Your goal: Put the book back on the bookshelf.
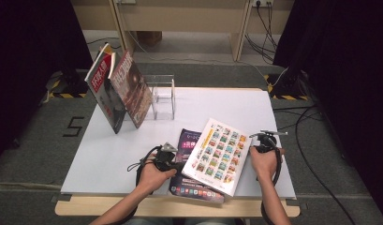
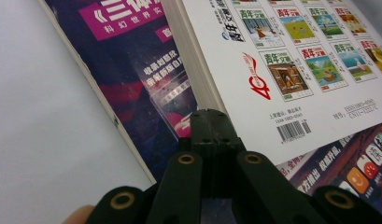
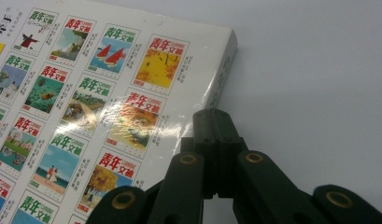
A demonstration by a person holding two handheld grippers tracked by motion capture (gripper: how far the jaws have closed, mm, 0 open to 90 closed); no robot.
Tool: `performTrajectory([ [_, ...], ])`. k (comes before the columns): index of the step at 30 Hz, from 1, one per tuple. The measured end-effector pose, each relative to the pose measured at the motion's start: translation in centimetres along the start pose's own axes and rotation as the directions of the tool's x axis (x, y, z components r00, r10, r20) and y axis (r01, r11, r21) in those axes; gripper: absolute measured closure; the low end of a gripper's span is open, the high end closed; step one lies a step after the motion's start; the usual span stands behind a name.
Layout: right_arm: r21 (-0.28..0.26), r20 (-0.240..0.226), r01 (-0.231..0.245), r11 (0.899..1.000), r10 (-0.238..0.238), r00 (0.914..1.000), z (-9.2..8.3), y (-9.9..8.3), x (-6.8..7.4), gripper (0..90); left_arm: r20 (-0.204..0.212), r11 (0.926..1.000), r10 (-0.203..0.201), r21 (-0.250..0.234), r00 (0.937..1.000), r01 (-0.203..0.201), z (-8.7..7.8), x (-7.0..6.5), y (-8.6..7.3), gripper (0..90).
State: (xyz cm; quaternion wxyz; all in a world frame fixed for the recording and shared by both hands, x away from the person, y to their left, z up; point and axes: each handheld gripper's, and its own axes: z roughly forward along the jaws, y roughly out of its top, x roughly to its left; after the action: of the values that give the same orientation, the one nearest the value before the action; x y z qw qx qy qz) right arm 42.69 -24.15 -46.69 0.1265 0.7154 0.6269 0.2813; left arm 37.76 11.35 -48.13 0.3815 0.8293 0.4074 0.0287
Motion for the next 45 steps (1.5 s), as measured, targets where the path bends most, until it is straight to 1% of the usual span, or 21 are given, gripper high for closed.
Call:
performTrajectory([
  [6,0.003,-0.009,0.006,1.000,-0.006,0.9999,0.2,0.0,0.8,90.0,0.008,0.9998,0.010,0.014,0.9999,-0.010,-0.6,-0.3,-0.3,89.6],
  [9,0.005,-0.010,0.020,1.000,-0.020,0.9998,0.4,-0.1,1.3,90.0,0.019,0.9998,0.008,0.019,0.9998,-0.008,-1.0,-0.4,-0.5,89.6],
  [11,0.013,-0.013,0.028,1.000,-0.028,0.9995,0.4,-0.1,1.7,90.0,0.021,0.9995,0.017,0.025,0.9996,-0.017,-1.2,-0.6,-0.6,89.6],
  [16,0.013,-0.013,0.046,0.999,-0.046,0.9989,0.6,-0.4,2.5,90.0,0.029,0.9994,0.017,0.028,0.9994,-0.018,-1.5,-0.6,-1.0,89.5],
  [17,0.015,-0.013,0.043,0.999,-0.042,0.9990,0.6,-0.4,2.6,90.0,0.035,0.9997,0.005,0.023,0.9994,-0.006,-1.6,-0.5,-1.1,89.4],
  [20,0.016,-0.014,0.053,0.998,-0.052,0.9985,0.7,-0.5,2.8,90.0,0.029,0.9999,-0.010,0.001,0.9995,0.010,-1.9,-0.3,-0.8,89.2],
  [21,0.017,-0.013,0.050,0.999,-0.050,0.9987,0.7,-0.5,2.9,90.0,0.025,0.9993,-0.032,-0.019,0.9992,0.033,-2.1,0.0,-0.5,88.7],
  [23,0.022,-0.015,0.053,0.998,-0.052,0.9985,0.6,-0.5,2.9,90.0,0.015,0.9969,-0.063,-0.045,0.9979,0.064,-2.2,0.4,0.0,84.1],
  [25,0.023,-0.016,0.049,0.999,-0.049,0.9987,0.7,-0.5,3.0,90.0,0.021,0.9914,-0.107,-0.073,0.9940,0.109,-2.0,0.7,0.6,79.3],
  [26,0.023,-0.018,0.052,0.998,-0.052,0.9985,0.7,-0.6,3.1,90.0,0.018,0.9900,-0.116,-0.079,0.9930,0.117,-1.9,0.8,0.8,75.7],
  [28,0.027,-0.022,0.056,0.998,-0.056,0.9982,0.7,-0.6,3.3,90.0,0.013,0.9883,-0.128,-0.082,0.9917,0.128,-1.7,1.0,1.0,72.5],
  [30,0.028,-0.024,0.062,0.998,-0.061,0.9978,0.7,-0.6,3.4,90.0,0.018,0.9833,-0.159,-0.087,0.9871,0.160,-1.2,1.2,1.2,67.0],
  [31,0.028,-0.023,0.062,0.998,-0.062,0.9978,0.8,-0.7,3.5,90.0,0.019,0.9819,-0.169,-0.084,0.9855,0.170,-1.0,1.3,1.3,64.5],
  [33,0.031,-0.025,0.066,0.997,-0.065,0.9976,0.8,-0.7,3.6,90.0,0.028,0.9786,-0.185,-0.086,0.9823,0.187,-0.6,1.3,1.4,63.0],
  [35,0.033,-0.029,0.073,0.997,-0.072,0.9970,0.8,-0.8,3.8,90.0,0.021,0.9788,-0.186,-0.083,0.9822,0.188,-0.3,1.4,1.6,60.7],
  [36,0.038,-0.033,0.074,0.997,-0.073,0.9968,0.8,-0.9,4.0,90.0,0.021,0.9777,-0.193,-0.080,0.9809,0.194,-0.2,1.4,1.7,59.1],
  [37,0.041,-0.035,0.075,0.996,-0.073,0.9967,0.8,-0.9,4.1,90.0,0.026,0.9747,-0.211,-0.071,0.9772,0.212,0.0,1.5,1.8,58.1],
  [40,0.046,-0.040,0.079,0.996,-0.077,0.9962,1.0,-1.1,4.4,90.0,0.035,0.9689,-0.238,-0.061,0.9706,0.240,0.5,1.7,1.9,56.9],
  [41,0.044,-0.045,0.080,0.996,-0.078,0.9959,1.0,-1.1,4.5,90.0,0.043,0.9647,-0.255,-0.058,0.9660,0.257,0.6,1.8,1.9,56.6],
  [42,0.044,-0.044,0.083,0.996,-0.081,0.9958,1.0,-1.1,4.6,90.0,0.047,0.9626,-0.263,-0.054,0.9637,0.265,0.7,1.8,1.9,56.4],
  [45,0.046,-0.043,0.085,0.995,-0.083,0.9956,1.0,-1.1,4.6,90.0,0.043,0.9558,-0.288,-0.048,0.9566,0.290,0.9,1.8,2.1,55.3],
])
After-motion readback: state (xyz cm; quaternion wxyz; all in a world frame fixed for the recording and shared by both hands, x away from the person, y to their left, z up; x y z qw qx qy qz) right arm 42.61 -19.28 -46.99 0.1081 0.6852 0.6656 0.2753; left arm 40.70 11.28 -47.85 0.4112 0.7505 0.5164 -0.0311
